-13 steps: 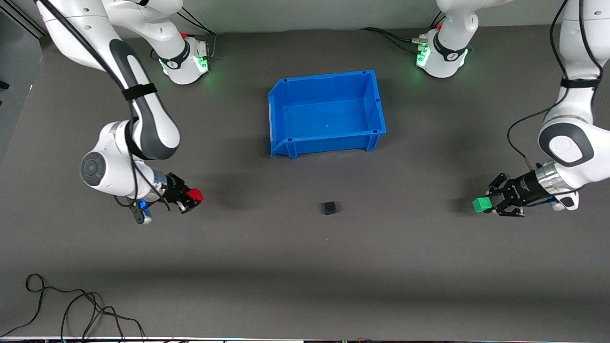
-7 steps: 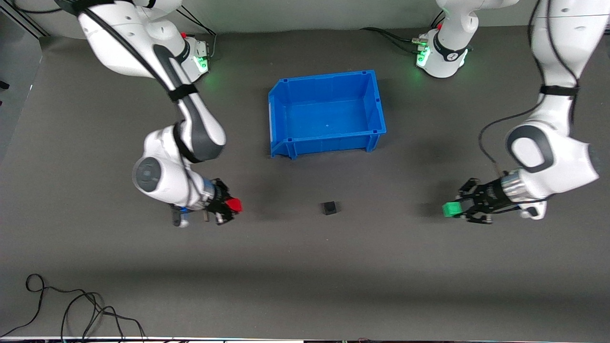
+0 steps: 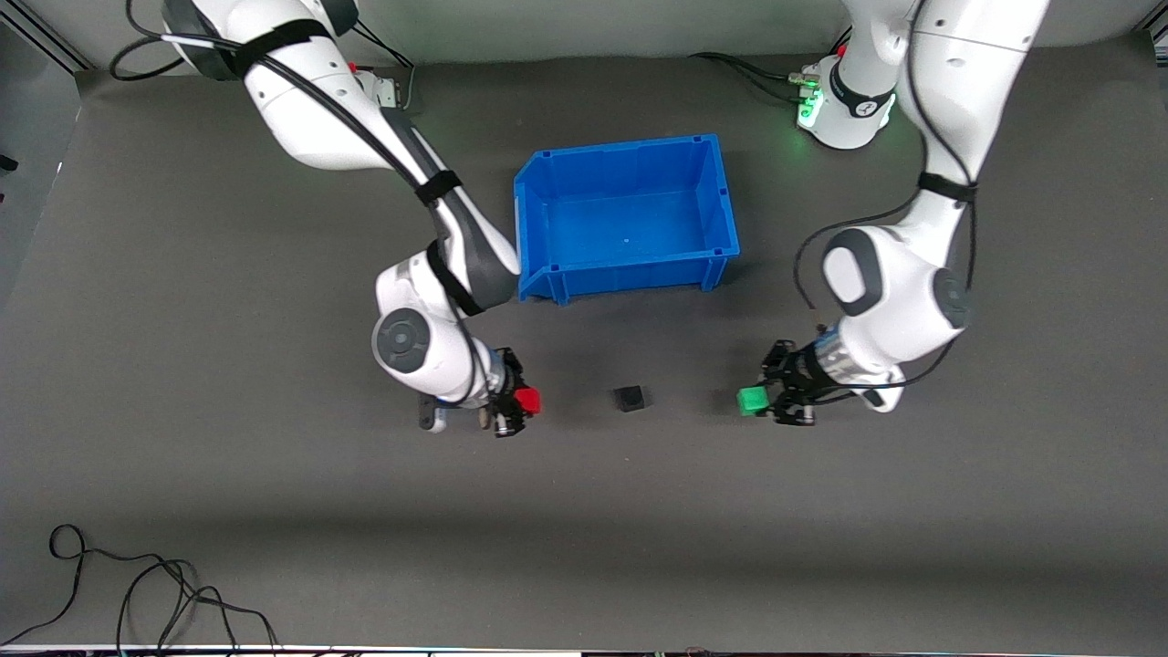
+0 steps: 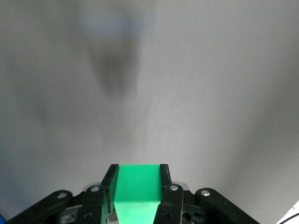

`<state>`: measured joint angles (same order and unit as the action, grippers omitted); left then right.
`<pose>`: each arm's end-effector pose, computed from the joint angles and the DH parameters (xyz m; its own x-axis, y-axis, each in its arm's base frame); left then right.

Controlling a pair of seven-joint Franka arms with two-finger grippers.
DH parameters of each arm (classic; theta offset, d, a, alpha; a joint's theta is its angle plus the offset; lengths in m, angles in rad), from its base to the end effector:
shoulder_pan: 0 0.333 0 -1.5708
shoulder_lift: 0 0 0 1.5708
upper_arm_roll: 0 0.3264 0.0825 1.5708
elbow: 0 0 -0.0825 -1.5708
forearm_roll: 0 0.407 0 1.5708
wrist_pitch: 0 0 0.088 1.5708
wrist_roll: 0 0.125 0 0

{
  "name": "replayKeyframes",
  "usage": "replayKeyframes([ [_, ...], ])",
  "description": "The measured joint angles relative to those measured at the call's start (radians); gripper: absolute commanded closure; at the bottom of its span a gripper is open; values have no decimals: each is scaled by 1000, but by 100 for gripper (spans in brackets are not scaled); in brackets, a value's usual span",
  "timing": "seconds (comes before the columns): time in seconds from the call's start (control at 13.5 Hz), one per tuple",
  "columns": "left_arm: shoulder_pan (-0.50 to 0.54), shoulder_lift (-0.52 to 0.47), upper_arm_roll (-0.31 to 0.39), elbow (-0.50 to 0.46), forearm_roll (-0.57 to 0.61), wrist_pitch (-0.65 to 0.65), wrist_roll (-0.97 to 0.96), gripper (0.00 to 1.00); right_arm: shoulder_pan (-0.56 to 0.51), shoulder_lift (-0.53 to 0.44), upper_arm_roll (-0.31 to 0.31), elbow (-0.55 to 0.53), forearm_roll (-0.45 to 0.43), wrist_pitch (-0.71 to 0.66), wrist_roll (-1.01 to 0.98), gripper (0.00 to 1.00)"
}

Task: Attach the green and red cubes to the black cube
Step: 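Carry the red cube with the right gripper while the left gripper carries green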

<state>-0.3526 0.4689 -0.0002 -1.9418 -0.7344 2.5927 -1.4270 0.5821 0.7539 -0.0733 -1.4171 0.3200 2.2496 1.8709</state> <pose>0.6230 -0.2224 0.2302 -0.0711 0.8962 -0.4379 0.9872 0.1261 0.0979 0.6562 0.3931 0.2372 0.0379 -0.9745 -0.2212 -0.9992 -0.0393 0.0021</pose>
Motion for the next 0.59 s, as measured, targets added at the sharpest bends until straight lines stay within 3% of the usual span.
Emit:
replayKeyframes([
  [0.59,-187,117,0,19,-1,175,-146,100,70,119,0,110,0,78,116,100],
])
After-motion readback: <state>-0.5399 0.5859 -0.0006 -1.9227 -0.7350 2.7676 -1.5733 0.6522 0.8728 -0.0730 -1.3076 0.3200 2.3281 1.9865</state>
